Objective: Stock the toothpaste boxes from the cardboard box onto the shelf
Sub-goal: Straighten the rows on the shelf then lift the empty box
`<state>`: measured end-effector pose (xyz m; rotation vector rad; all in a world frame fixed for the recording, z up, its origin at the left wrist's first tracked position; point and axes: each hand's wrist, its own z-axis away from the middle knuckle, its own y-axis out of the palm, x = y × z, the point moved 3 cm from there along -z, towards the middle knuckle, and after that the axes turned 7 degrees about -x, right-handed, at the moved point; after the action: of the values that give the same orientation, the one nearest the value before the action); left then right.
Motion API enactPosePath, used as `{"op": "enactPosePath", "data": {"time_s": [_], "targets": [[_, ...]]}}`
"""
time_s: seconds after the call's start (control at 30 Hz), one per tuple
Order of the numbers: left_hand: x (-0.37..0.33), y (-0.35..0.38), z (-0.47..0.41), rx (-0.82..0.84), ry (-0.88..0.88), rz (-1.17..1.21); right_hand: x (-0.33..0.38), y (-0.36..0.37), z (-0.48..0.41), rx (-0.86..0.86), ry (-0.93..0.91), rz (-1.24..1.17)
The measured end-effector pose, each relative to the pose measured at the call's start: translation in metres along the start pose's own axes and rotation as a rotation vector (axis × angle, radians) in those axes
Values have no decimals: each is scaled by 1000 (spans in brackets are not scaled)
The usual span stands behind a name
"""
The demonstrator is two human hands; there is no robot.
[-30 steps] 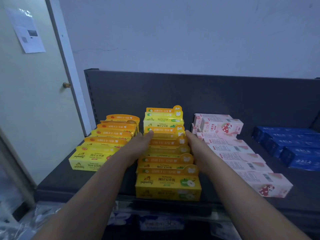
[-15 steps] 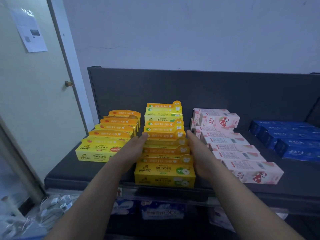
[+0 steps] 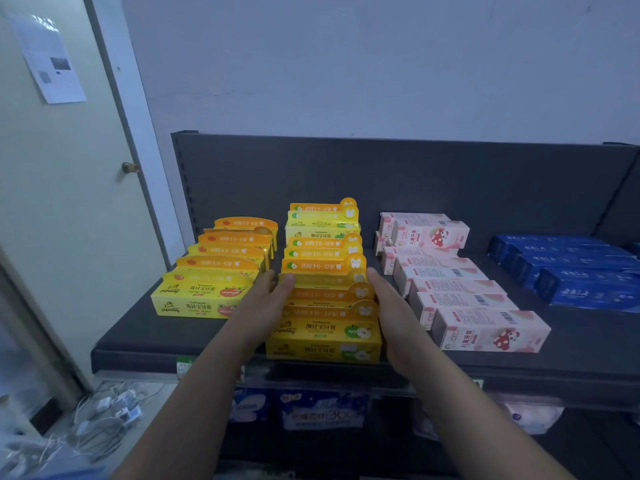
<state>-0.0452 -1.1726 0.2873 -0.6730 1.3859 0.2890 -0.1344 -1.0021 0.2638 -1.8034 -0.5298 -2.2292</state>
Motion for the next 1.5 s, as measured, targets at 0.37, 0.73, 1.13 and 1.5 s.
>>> {"op": "enactPosePath", "data": {"time_s": [0.37,0.73,1.13,1.5], "targets": [[-30,3,10,-68,137,-64,43,-19,38,-49,-201,162],[-107,109,50,-72,371,21,110,-153,47,-296,-327,357],[-62,214,69,15,-2,144,41,-203,28,-148,10,169],[-52,200,44,-46,-30,24,49,-208,7,-40,-26,220]]}}
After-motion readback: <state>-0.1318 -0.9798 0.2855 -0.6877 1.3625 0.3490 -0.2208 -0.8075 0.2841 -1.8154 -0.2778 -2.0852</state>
